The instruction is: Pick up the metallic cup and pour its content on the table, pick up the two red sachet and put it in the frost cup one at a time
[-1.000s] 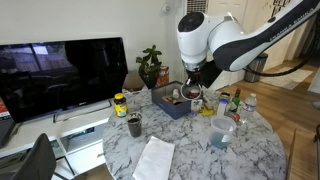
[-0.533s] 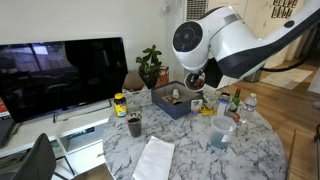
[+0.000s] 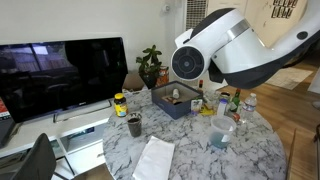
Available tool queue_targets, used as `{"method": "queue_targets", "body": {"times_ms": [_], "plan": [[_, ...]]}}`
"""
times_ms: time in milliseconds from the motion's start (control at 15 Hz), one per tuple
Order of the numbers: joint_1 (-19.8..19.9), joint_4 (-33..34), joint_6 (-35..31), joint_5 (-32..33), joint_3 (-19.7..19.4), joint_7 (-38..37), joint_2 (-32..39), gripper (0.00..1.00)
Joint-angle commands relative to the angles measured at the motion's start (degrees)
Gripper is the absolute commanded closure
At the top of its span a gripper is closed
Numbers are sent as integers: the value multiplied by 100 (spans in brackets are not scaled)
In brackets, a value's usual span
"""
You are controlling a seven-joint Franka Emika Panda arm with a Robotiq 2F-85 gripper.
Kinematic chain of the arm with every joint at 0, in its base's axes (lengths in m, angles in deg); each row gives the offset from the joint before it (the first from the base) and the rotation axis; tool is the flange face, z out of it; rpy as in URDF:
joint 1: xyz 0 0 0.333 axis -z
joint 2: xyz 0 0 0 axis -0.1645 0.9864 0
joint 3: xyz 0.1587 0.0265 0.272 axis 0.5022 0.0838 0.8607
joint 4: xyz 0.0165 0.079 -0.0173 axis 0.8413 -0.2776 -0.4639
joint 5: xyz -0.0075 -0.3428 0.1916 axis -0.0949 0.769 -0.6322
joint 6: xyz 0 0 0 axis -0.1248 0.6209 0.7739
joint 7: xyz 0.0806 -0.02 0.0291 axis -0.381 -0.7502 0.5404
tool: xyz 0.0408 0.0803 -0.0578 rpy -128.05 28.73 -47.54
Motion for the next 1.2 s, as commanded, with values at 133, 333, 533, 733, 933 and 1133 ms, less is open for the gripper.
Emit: {"method": "queue_targets", "body": {"times_ms": [133, 333, 533, 733, 933, 1133], "plan": [[-124, -71, 846, 606, 188, -106, 247, 99], [-170, -113, 1008, 834, 251, -215, 313, 99], [-218, -133, 1360, 1172, 266, -401, 412, 99], [-226, -148, 1667, 1376, 291, -541, 507, 99], [-224, -137, 1848, 1454, 303, -622, 572, 99], [-217, -116, 1926, 1466, 311, -650, 611, 99]]}}
